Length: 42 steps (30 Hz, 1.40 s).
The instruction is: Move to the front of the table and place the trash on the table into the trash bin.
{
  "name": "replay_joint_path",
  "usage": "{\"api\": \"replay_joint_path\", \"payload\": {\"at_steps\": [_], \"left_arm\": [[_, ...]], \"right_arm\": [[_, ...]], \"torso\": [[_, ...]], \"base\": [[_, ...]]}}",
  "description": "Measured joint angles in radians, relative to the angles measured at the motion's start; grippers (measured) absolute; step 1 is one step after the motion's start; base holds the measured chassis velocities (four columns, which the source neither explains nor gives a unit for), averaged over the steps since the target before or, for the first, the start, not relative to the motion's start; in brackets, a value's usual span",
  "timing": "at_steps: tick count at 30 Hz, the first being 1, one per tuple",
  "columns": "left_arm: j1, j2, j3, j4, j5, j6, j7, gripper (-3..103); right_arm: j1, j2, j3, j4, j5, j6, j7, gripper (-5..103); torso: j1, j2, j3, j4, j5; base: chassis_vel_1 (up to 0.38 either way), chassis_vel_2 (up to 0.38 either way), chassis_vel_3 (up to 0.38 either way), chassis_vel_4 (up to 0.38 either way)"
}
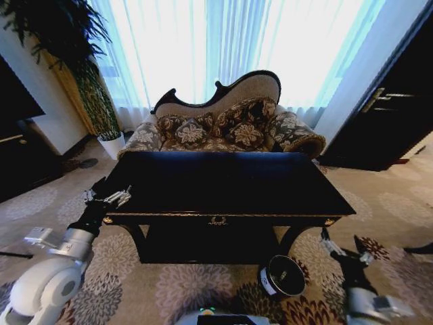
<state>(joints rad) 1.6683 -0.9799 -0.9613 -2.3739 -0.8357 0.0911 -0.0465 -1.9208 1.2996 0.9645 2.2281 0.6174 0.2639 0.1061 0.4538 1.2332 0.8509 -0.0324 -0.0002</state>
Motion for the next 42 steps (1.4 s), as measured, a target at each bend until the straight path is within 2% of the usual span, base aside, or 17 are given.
{"api": "replay_joint_path", "payload": {"at_steps": [3, 7, 11, 15, 16, 20, 26, 42], "left_arm": [[0.0, 0.0, 0.0, 0.0, 0.0, 0.0, 0.0, 100], [0.0, 0.0, 0.0, 0.0, 0.0, 0.0, 0.0, 100], [0.0, 0.0, 0.0, 0.0, 0.0, 0.0, 0.0, 100], [0.0, 0.0, 0.0, 0.0, 0.0, 0.0, 0.0, 100], [0.0, 0.0, 0.0, 0.0, 0.0, 0.0, 0.0, 100], [0.0, 0.0, 0.0, 0.0, 0.0, 0.0, 0.0, 100], [0.0, 0.0, 0.0, 0.0, 0.0, 0.0, 0.0, 100], [0.0, 0.0, 0.0, 0.0, 0.0, 0.0, 0.0, 100]], "right_arm": [[0.011, -0.009, -0.006, 0.015, 0.004, -0.008, -0.013, 100], [0.056, -0.045, -0.044, 0.019, -0.043, -0.003, -0.081, 100], [0.091, -0.078, -0.06, 0.017, -0.062, -0.007, -0.097, 100], [0.178, -0.165, -0.097, -0.006, -0.078, -0.044, -0.101, 100], [0.178, -0.165, -0.097, -0.006, -0.078, -0.044, -0.101, 100], [0.241, -0.238, -0.14, -0.017, -0.082, -0.086, -0.091, 100], [0.288, -0.265, -0.174, -0.025, -0.082, -0.112, -0.074, 100], [0.309, -0.26, -0.182, -0.033, -0.073, -0.141, -0.046, 100]], "torso": [[0.0, 0.0, 0.0, -0.0001, -0.0001], [0.0, 0.0, 0.0, 0.0, 0.0001], [0.0, 0.0, 0.0, -0.0001, 0.0], [0.0, 0.0, 0.0, 0.0, 0.0003], [0.0, 0.0, 0.0, 0.0, 0.0003], [0.0, 0.0, 0.0, 0.0, 0.0001], [0.0, 0.0, 0.0, 0.0, 0.0001], [0.0, 0.0, 0.0, -0.0001, 0.0]], "base": [[0.0, 0.0, 0.0, 0.0], [0.0, 0.0, 0.0, 0.0], [0.0, 0.0, 0.0, 0.0], [0.0, 0.0, 0.0, 0.0], [0.0, 0.0, 0.0, 0.0], [0.0, 0.0, 0.0, 0.0], [0.0, 0.0, 0.0, 0.0], [0.0, 0.0, 0.0, 0.0]]}}
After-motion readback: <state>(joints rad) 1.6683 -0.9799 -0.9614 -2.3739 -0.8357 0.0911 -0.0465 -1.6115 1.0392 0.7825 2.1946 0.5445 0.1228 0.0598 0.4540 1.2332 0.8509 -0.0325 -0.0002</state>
